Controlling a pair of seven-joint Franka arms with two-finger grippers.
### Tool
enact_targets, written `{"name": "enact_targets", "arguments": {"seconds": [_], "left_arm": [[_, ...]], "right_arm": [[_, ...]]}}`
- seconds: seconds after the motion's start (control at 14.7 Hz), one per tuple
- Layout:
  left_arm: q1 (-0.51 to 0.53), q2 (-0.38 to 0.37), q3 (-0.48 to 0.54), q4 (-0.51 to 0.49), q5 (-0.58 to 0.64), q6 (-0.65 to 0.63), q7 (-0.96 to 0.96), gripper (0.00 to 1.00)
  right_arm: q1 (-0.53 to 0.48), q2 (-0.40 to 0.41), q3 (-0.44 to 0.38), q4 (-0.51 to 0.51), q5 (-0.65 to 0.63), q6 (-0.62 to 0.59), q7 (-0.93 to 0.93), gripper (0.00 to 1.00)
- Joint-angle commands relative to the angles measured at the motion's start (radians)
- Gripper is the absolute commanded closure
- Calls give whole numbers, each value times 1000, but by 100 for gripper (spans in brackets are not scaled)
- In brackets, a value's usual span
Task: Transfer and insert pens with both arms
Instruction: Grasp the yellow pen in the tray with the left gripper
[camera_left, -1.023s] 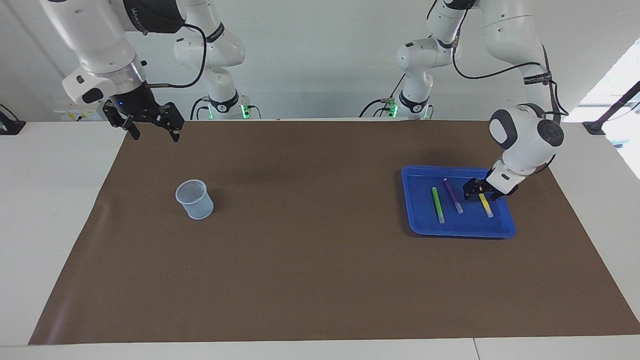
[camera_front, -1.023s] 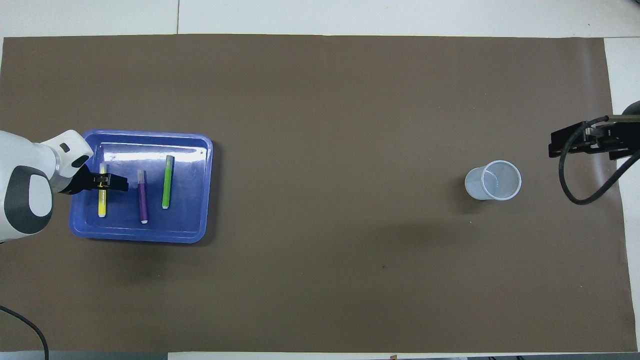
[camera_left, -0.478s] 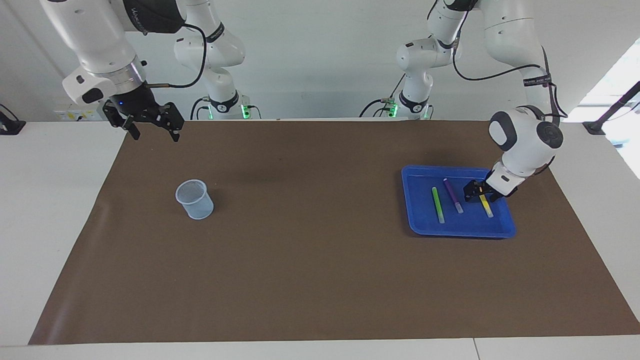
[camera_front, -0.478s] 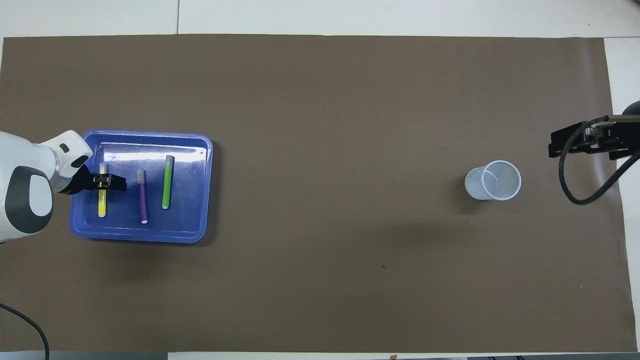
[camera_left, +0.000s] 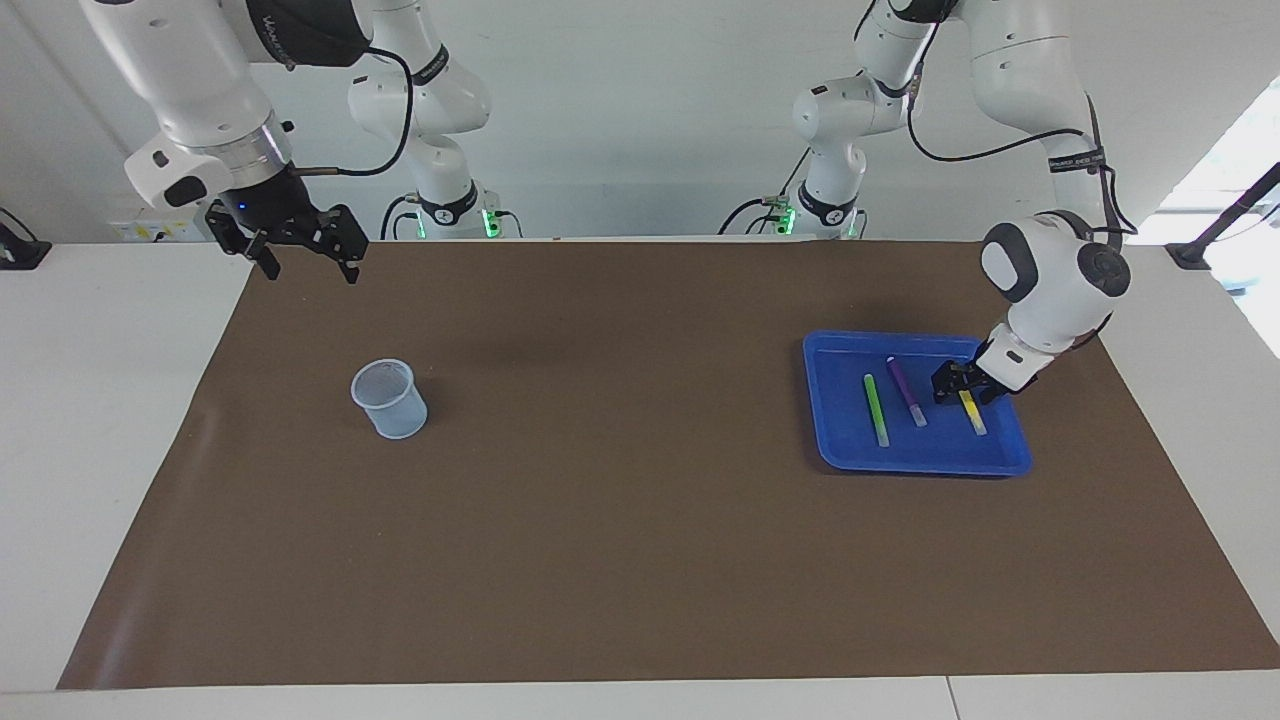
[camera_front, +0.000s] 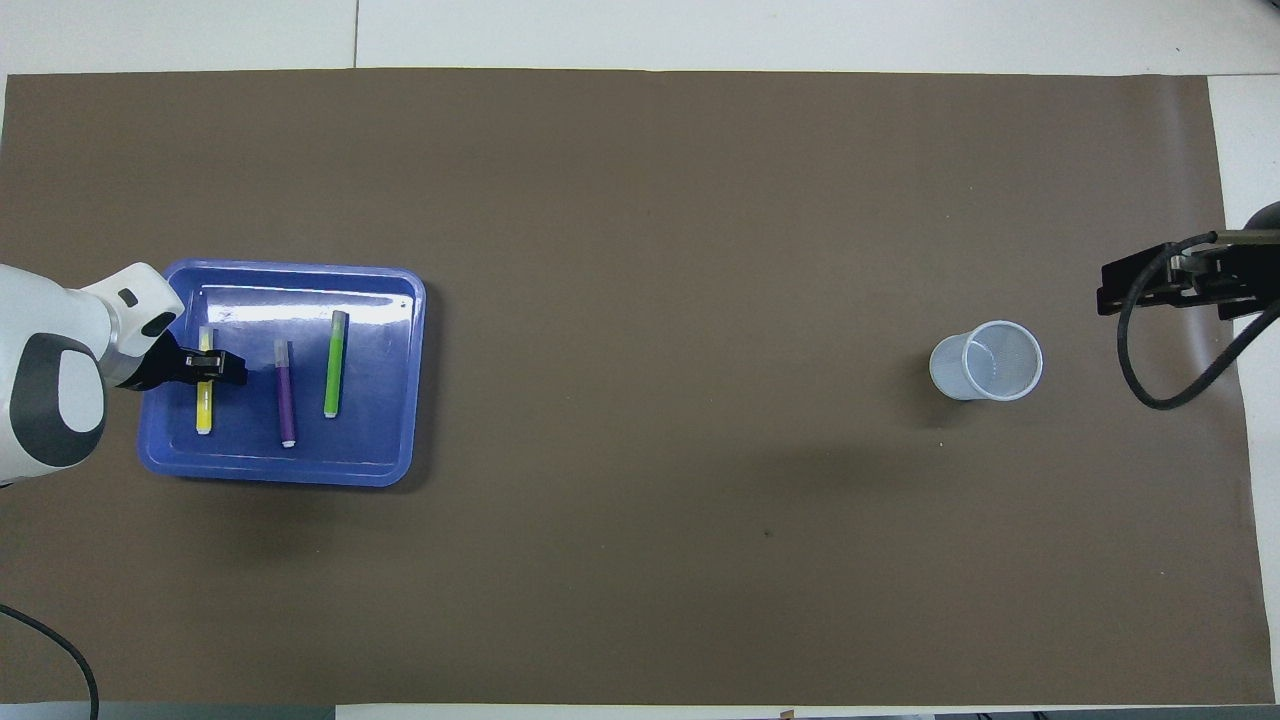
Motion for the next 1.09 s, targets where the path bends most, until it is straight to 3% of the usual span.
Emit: {"name": "enact_targets", "arguments": {"seconds": [0.0, 0.27, 0.61, 1.02], "left_arm": [[9, -2, 0, -18, -6, 27, 19, 63], [10, -2, 0, -18, -6, 29, 18, 98], [11, 0, 0, 2, -6, 6, 10, 100], [-63, -13, -7, 227, -5, -329, -226, 100]], "right_arm": [[-13, -3, 7, -6, 3, 3, -8, 0], [-13, -2, 7, -6, 3, 3, -8, 0], [-13, -3, 7, -6, 3, 3, -8, 0], [-13, -3, 7, -6, 3, 3, -8, 0]]}}
